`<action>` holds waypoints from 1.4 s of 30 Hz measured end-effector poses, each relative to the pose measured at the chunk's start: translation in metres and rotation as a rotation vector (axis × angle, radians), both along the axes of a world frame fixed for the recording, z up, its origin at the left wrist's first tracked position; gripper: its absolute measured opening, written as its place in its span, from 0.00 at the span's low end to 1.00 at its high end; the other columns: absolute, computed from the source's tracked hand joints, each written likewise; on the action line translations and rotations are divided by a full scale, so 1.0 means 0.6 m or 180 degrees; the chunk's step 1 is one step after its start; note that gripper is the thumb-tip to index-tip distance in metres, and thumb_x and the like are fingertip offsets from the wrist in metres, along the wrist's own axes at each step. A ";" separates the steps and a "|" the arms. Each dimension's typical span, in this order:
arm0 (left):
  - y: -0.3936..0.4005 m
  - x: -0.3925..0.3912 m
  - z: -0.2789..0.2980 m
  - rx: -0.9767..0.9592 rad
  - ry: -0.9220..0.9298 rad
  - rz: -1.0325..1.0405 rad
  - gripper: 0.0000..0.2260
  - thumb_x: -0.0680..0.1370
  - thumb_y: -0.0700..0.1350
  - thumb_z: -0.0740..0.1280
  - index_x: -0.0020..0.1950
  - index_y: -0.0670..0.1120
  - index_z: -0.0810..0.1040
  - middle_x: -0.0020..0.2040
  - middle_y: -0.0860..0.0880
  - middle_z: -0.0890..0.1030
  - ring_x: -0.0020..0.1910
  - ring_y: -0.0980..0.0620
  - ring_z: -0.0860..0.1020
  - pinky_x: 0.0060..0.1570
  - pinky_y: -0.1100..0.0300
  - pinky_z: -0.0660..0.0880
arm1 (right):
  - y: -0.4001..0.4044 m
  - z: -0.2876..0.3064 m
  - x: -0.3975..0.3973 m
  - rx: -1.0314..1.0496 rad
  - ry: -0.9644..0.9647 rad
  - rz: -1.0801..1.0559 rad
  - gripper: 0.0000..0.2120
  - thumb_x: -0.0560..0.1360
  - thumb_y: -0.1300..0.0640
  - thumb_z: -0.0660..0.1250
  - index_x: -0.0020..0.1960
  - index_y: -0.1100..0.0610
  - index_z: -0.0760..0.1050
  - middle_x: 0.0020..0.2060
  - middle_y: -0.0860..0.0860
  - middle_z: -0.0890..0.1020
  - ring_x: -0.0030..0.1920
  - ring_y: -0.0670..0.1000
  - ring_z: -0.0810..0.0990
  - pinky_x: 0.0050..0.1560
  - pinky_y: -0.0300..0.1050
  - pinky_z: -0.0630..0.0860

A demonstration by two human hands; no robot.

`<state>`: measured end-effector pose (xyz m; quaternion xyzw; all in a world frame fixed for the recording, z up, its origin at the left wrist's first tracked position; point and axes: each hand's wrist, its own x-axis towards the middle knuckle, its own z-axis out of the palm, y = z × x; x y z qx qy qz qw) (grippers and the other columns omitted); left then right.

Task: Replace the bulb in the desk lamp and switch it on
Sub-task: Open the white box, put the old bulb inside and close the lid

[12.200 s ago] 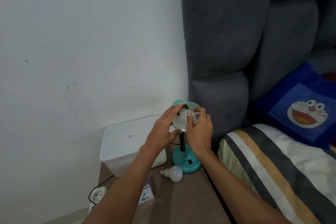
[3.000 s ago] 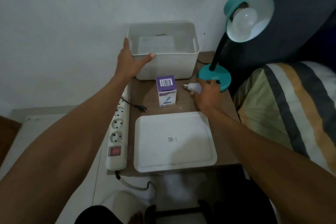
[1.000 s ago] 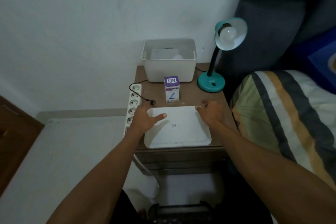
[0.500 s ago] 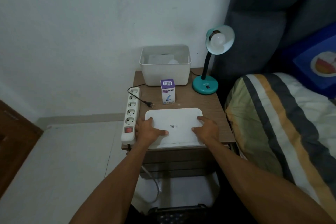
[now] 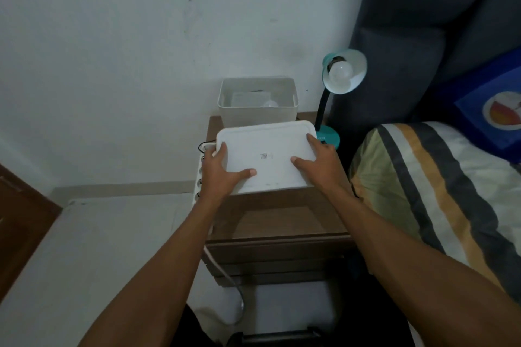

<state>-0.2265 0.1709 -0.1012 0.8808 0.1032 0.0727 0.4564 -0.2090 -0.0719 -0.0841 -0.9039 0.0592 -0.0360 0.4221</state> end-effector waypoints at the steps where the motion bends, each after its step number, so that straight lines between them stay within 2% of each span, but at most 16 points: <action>1: 0.008 0.017 0.016 0.0041 -0.0087 -0.0038 0.51 0.65 0.55 0.84 0.81 0.42 0.63 0.79 0.41 0.63 0.79 0.41 0.63 0.78 0.47 0.63 | 0.005 0.013 0.019 0.0076 -0.0017 0.0012 0.37 0.75 0.47 0.73 0.80 0.50 0.60 0.70 0.57 0.66 0.67 0.57 0.71 0.66 0.48 0.69; 4: 0.027 0.077 0.054 0.0085 -0.0291 -0.0078 0.50 0.66 0.54 0.84 0.81 0.41 0.64 0.78 0.40 0.64 0.78 0.42 0.64 0.76 0.51 0.64 | 0.023 0.045 0.082 0.0179 -0.0137 -0.0036 0.38 0.74 0.47 0.74 0.79 0.51 0.62 0.67 0.58 0.67 0.66 0.58 0.72 0.68 0.51 0.70; 8: 0.038 0.168 0.089 -0.0015 -0.0353 -0.0093 0.50 0.66 0.53 0.84 0.82 0.41 0.62 0.78 0.42 0.64 0.78 0.44 0.63 0.75 0.55 0.63 | 0.041 0.072 0.174 0.0225 -0.0282 -0.0069 0.40 0.73 0.47 0.75 0.79 0.52 0.61 0.68 0.57 0.66 0.67 0.57 0.72 0.67 0.45 0.68; 13: 0.045 0.294 0.100 -0.0060 -0.0276 -0.0101 0.49 0.67 0.53 0.83 0.82 0.42 0.63 0.78 0.43 0.64 0.78 0.44 0.63 0.75 0.53 0.65 | 0.054 0.077 0.294 0.0241 -0.0170 -0.0146 0.41 0.73 0.46 0.75 0.80 0.52 0.59 0.70 0.56 0.64 0.69 0.56 0.70 0.65 0.42 0.66; 16: 0.051 0.352 0.094 -0.0012 -0.0176 -0.0114 0.50 0.67 0.54 0.83 0.82 0.42 0.62 0.79 0.43 0.64 0.79 0.43 0.62 0.77 0.47 0.65 | 0.058 0.068 0.347 0.0234 -0.0051 -0.0146 0.42 0.72 0.46 0.75 0.80 0.52 0.59 0.71 0.57 0.64 0.72 0.58 0.66 0.70 0.47 0.65; 19: 0.056 0.395 0.088 0.0054 -0.0063 -0.0120 0.50 0.66 0.56 0.83 0.81 0.43 0.63 0.79 0.43 0.64 0.80 0.42 0.61 0.77 0.45 0.64 | 0.062 0.062 0.383 0.0195 0.0005 -0.0217 0.41 0.72 0.46 0.74 0.80 0.51 0.60 0.73 0.57 0.64 0.73 0.58 0.63 0.70 0.50 0.65; 26: 0.058 0.444 0.075 0.0301 0.0097 -0.0097 0.49 0.66 0.59 0.83 0.80 0.43 0.65 0.79 0.43 0.66 0.79 0.42 0.62 0.77 0.46 0.64 | 0.062 0.050 0.422 -0.0042 0.0178 -0.0246 0.41 0.73 0.44 0.73 0.80 0.51 0.60 0.75 0.57 0.63 0.74 0.61 0.62 0.73 0.56 0.64; 30: 0.058 0.453 0.071 0.0389 0.0169 -0.0088 0.48 0.67 0.58 0.82 0.80 0.44 0.65 0.79 0.44 0.66 0.80 0.42 0.60 0.78 0.46 0.61 | 0.065 0.041 0.431 -0.0074 0.0279 -0.0209 0.41 0.73 0.44 0.72 0.80 0.52 0.59 0.76 0.56 0.63 0.74 0.61 0.62 0.70 0.53 0.65; 36: 0.069 0.464 0.067 0.0252 0.0314 -0.0044 0.48 0.66 0.58 0.83 0.80 0.43 0.67 0.79 0.43 0.66 0.80 0.42 0.61 0.78 0.47 0.61 | 0.067 0.038 0.440 -0.0347 0.0353 -0.0129 0.39 0.73 0.42 0.70 0.79 0.53 0.62 0.75 0.57 0.65 0.73 0.62 0.63 0.65 0.54 0.68; 42: 0.077 0.476 0.060 0.0111 0.0354 0.0014 0.49 0.65 0.59 0.83 0.79 0.43 0.67 0.79 0.42 0.66 0.79 0.41 0.63 0.78 0.46 0.63 | 0.060 0.041 0.445 -0.0458 0.0272 -0.0023 0.42 0.70 0.36 0.70 0.78 0.55 0.64 0.74 0.56 0.68 0.73 0.60 0.66 0.69 0.52 0.69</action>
